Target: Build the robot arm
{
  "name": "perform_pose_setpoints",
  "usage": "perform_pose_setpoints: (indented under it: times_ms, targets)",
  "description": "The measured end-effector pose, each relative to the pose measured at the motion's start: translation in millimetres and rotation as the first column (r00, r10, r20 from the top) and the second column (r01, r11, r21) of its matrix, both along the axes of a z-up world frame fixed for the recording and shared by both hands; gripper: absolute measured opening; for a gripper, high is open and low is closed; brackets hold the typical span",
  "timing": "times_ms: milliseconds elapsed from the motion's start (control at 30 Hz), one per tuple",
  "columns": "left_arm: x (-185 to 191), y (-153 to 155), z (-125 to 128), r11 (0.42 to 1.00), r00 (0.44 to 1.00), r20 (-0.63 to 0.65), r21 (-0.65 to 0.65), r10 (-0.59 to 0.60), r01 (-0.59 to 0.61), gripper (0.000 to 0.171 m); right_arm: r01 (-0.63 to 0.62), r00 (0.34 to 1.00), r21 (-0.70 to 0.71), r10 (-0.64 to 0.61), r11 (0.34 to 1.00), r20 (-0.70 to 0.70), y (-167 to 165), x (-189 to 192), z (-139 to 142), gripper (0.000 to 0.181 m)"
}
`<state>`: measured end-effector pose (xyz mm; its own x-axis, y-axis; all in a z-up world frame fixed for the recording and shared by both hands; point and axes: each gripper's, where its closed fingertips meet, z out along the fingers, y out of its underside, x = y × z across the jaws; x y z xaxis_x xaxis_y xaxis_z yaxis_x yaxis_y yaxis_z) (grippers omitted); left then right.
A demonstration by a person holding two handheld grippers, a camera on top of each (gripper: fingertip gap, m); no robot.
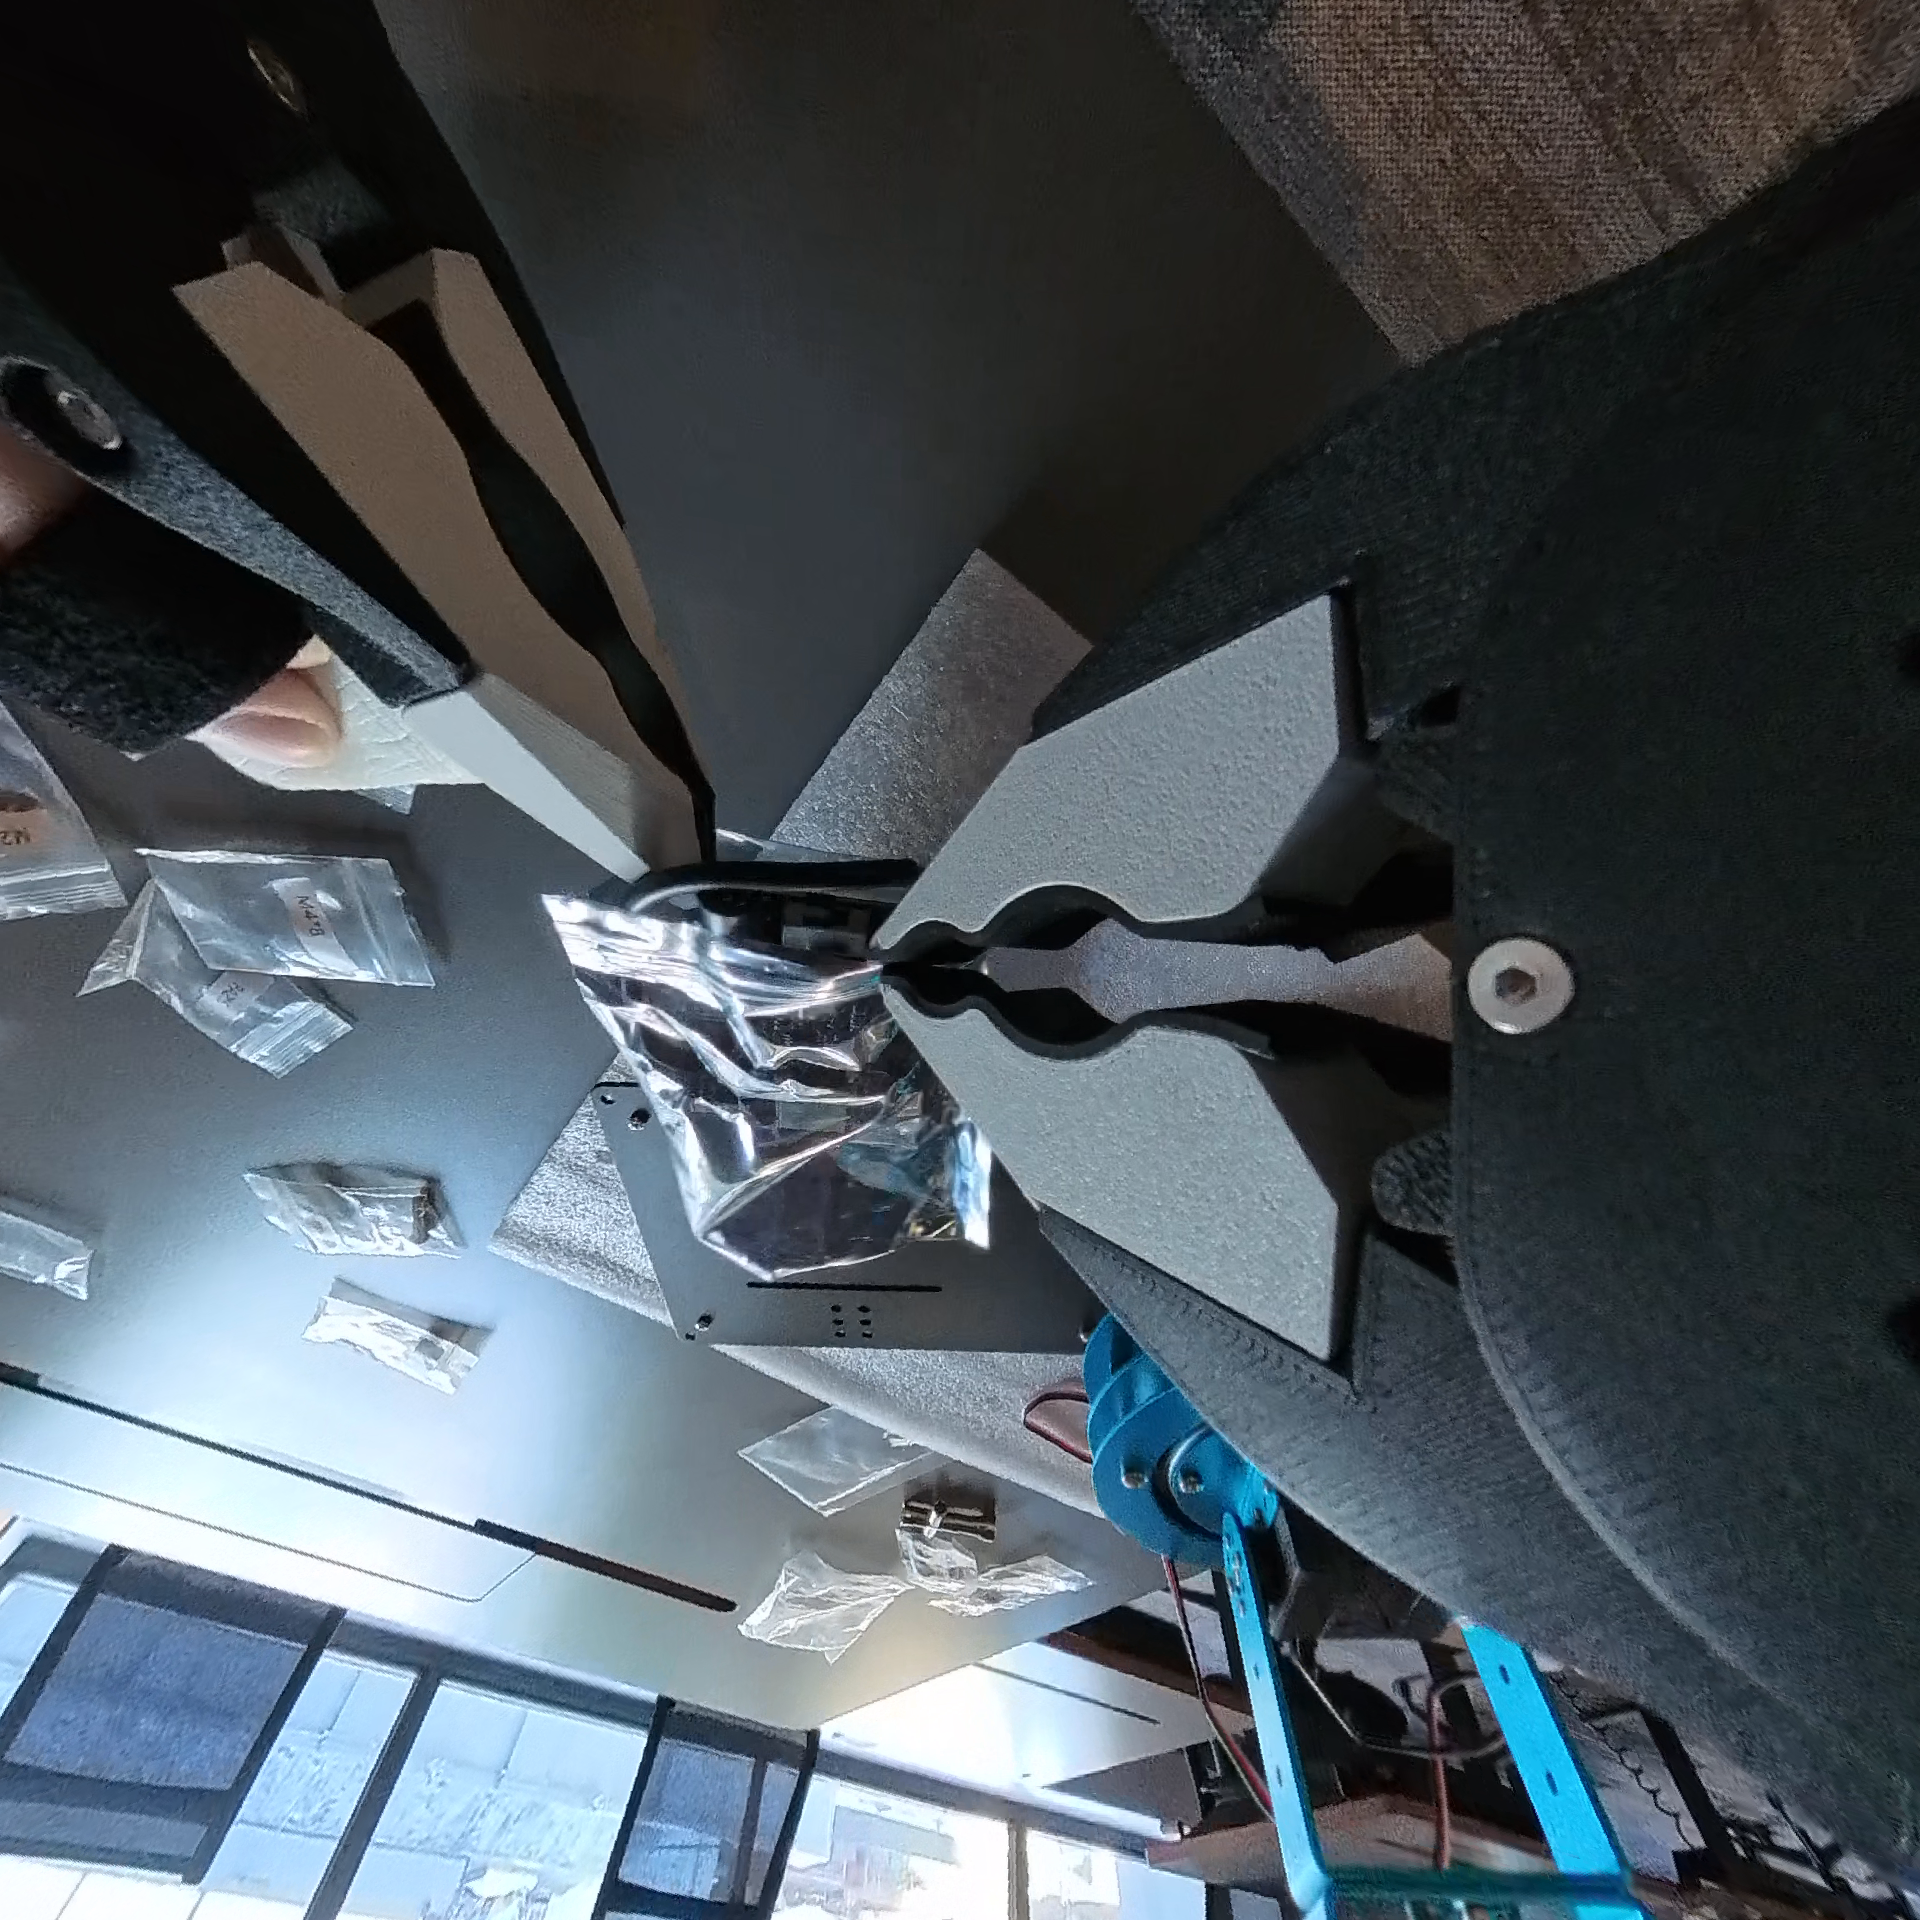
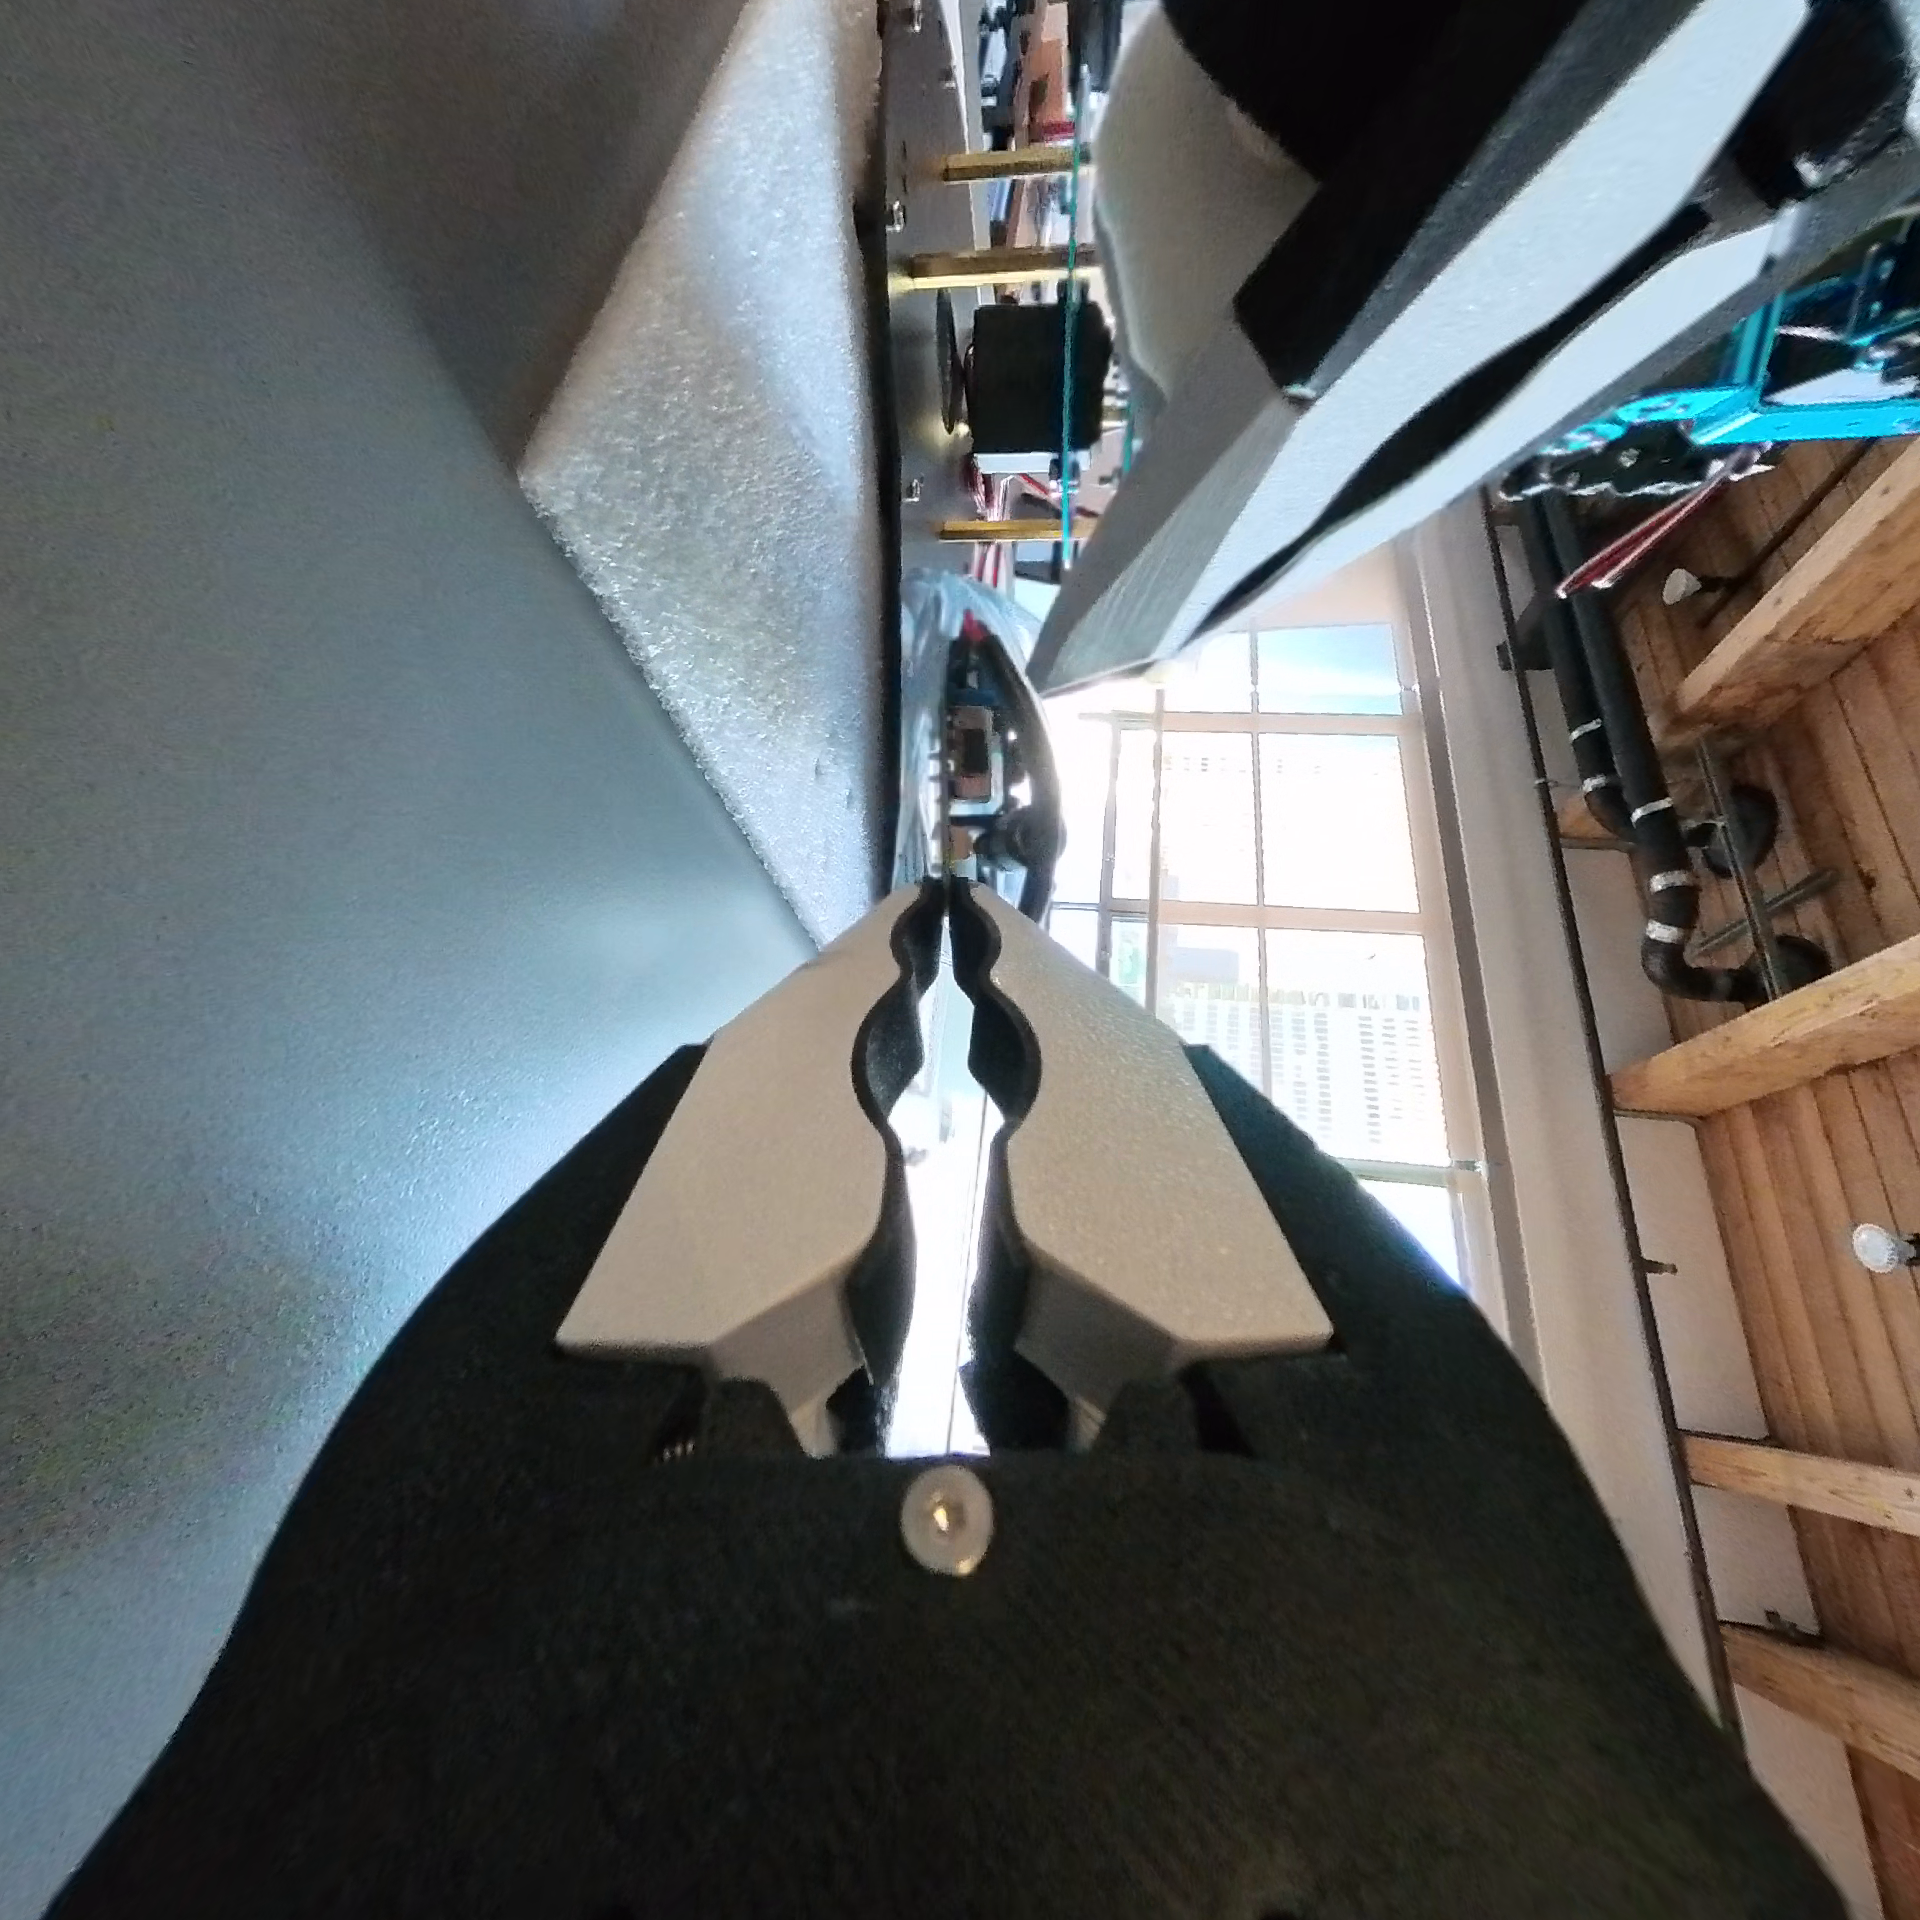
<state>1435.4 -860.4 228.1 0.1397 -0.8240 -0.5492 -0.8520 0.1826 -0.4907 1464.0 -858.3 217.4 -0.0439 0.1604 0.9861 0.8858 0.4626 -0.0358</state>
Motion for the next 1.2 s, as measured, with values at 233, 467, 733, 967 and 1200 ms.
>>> perform_pose_setpoints:
  times_ms: [233,467,733,967,1200]
  targets:
    - [-3,6,-7,1.000,1.000,-0.004,0.008,0.017,-0.017,0.000,-0.002,0.996,-0.042,-0.002,0.999,-0.087,0,1,10,0.001]
    - [6,6,4,1.000,0.997,0.070,-0.029,0.013,-0.011,0.000,0.001,0.999,-0.017,-0.001,1.000,-0.047,3,4,9,0.001]
    - [8,9,16,0.998,0.993,0.105,0.027,0.045,-0.048,0.002,0.008,0.996,-0.063,-0.014,0.998,-0.091,4,5,16,0.000]
    - [-28,-15,29,0.988,0.905,0.396,-0.041,0.156,-0.152,0.027,-0.001,0.997,-0.084,-0.006,0.996,-0.082,2,6,14,0.000]
    - [-34,-16,8,0.970,0.910,0.413,0.204,0.036,-0.131,0.024,-0.028,0.995,-0.115,0.017,0.993,-0.097,-3,1,19,0.000]
